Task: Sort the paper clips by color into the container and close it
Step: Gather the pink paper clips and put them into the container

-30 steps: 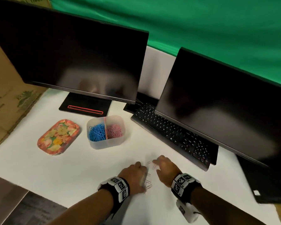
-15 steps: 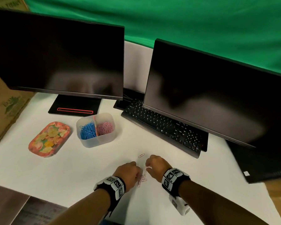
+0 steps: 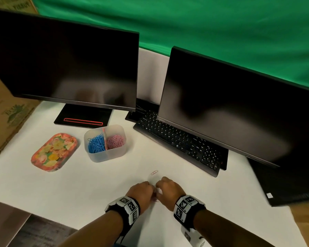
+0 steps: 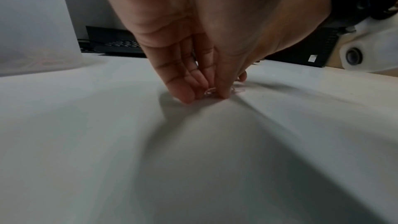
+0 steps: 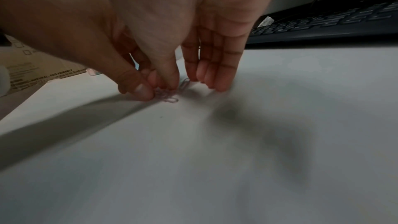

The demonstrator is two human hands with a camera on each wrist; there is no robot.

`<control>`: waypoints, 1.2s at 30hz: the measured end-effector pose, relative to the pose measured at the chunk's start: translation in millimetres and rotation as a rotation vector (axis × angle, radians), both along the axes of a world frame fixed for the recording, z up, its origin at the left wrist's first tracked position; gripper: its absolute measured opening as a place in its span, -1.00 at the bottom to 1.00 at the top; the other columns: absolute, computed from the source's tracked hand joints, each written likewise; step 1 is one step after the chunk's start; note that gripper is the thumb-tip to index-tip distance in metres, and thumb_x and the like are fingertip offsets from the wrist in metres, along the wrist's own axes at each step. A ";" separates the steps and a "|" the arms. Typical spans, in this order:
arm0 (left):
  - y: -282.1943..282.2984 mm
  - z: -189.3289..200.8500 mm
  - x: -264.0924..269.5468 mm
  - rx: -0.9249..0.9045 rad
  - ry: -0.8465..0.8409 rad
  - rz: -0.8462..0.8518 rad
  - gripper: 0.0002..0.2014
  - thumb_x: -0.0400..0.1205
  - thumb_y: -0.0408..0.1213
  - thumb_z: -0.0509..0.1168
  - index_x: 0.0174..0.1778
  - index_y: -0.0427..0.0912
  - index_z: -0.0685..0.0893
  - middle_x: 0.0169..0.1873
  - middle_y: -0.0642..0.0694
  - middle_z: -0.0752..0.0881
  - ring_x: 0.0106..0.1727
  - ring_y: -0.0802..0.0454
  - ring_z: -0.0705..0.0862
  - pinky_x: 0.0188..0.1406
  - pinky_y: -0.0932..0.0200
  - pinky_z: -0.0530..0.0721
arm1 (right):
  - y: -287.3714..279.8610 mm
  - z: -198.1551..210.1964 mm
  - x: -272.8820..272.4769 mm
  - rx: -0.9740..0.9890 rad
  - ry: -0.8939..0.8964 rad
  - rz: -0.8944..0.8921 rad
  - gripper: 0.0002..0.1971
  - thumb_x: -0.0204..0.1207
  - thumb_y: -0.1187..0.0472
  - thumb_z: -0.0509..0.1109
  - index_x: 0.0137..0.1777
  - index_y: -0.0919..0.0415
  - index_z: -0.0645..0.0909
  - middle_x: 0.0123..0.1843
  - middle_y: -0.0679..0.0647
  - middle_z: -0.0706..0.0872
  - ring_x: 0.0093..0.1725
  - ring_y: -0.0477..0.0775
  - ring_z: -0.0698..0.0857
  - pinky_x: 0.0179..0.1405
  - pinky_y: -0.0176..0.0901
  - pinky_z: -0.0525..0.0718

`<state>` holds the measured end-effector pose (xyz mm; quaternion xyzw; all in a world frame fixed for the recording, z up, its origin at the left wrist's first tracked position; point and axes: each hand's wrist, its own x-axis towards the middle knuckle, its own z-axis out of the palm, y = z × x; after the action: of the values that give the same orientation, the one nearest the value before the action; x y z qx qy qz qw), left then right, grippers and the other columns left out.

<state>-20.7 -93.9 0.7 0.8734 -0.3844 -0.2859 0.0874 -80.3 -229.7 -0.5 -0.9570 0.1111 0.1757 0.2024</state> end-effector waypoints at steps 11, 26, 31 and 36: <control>20.2 -9.6 10.5 0.001 -0.106 -0.151 -0.76 0.68 -0.29 0.12 0.20 -0.07 0.61 0.15 -0.12 0.60 0.20 -0.16 0.60 0.07 -0.03 0.59 | 2.0 -0.6 -13.5 0.034 -0.014 0.213 -0.69 0.55 0.06 0.29 0.26 0.10 0.58 0.26 0.08 0.50 0.26 0.12 0.54 0.22 -0.10 0.55; 0.0 4.9 55.3 -0.075 -0.120 -0.039 -0.82 0.67 -0.21 0.12 0.03 -0.11 0.62 0.07 -0.10 0.61 0.09 -0.15 0.64 -0.02 0.02 0.59 | 15.8 2.4 -3.8 -0.087 0.194 0.101 -0.73 0.62 0.18 0.25 0.20 0.34 0.56 0.28 0.26 0.58 0.26 0.25 0.60 0.22 -0.04 0.56; -39.2 4.7 55.2 -0.019 -0.137 0.033 -0.77 0.67 -0.27 0.12 0.15 -0.18 0.62 0.13 -0.17 0.63 0.14 -0.17 0.64 0.08 -0.01 0.62 | 20.5 4.5 -1.6 -0.063 0.253 0.060 -0.74 0.58 0.21 0.29 0.15 0.37 0.60 0.23 0.32 0.64 0.21 0.31 0.65 0.16 -0.02 0.63; -50.4 -4.0 62.0 0.112 -0.127 0.069 -0.79 0.65 -0.26 0.22 0.17 -0.17 0.60 0.16 -0.20 0.66 0.15 -0.17 0.68 0.06 0.03 0.65 | 23.2 8.5 -3.4 -0.063 0.255 0.109 -0.77 0.55 0.37 0.28 0.18 0.41 0.60 0.22 0.36 0.65 0.19 0.36 0.66 0.18 0.07 0.66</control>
<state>41.4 -144.3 -3.3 0.9060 -0.3424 -0.2476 0.0238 -83.6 -206.4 8.0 -0.9374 0.0894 0.3029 0.1468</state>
